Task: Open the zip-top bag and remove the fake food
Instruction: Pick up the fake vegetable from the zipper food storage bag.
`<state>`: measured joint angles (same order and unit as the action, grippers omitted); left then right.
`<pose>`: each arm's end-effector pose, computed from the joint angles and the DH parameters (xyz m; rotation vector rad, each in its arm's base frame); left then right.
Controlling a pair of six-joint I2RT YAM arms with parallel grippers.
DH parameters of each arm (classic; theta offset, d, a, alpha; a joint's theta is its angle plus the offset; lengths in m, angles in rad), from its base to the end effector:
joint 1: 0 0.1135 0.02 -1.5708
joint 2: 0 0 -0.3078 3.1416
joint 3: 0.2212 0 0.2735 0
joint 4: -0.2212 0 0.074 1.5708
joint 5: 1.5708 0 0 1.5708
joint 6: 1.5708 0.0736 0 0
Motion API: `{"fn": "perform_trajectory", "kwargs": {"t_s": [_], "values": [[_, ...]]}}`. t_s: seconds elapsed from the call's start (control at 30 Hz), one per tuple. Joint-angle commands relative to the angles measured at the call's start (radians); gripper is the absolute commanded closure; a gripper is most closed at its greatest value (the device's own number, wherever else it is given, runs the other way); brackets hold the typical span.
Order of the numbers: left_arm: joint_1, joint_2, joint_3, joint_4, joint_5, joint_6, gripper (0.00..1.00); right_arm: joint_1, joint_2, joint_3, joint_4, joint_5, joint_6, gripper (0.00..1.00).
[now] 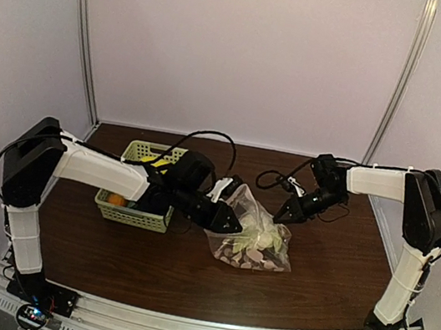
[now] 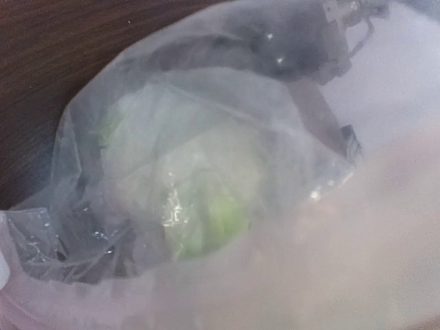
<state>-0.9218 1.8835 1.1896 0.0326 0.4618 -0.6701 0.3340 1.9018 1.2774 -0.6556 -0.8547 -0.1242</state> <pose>0.2571 -0.3931 0.1959 0.6011 2.4533 -1.2894 0.3660 0.1858 0.1801 -0.7828 2.5697 1.2550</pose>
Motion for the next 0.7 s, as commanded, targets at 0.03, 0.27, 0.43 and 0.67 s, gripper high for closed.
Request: {"fn": "perform_trajectory", "kwargs": {"t_s": [0.03, 0.27, 0.43, 0.67], "values": [[0.001, 0.064, -0.005, 0.104, 0.133, -0.054, 0.72, -0.006, -0.009, -0.016, 0.016, 0.006, 0.008, 0.96], [-0.007, 0.134, 0.021, 0.111, 0.174, -0.116, 0.68, -0.005, -0.004, -0.019, 0.020, 0.001, 0.010, 0.96], [-0.007, 0.160, 0.042, 0.101, 0.123, -0.154, 0.42, -0.005, 0.001, -0.021, 0.015, -0.009, 0.010, 0.96], [-0.002, 0.197, 0.073, 0.244, 0.079, -0.276, 0.35, -0.001, 0.024, -0.020, 0.001, -0.026, 0.001, 0.95]]}}
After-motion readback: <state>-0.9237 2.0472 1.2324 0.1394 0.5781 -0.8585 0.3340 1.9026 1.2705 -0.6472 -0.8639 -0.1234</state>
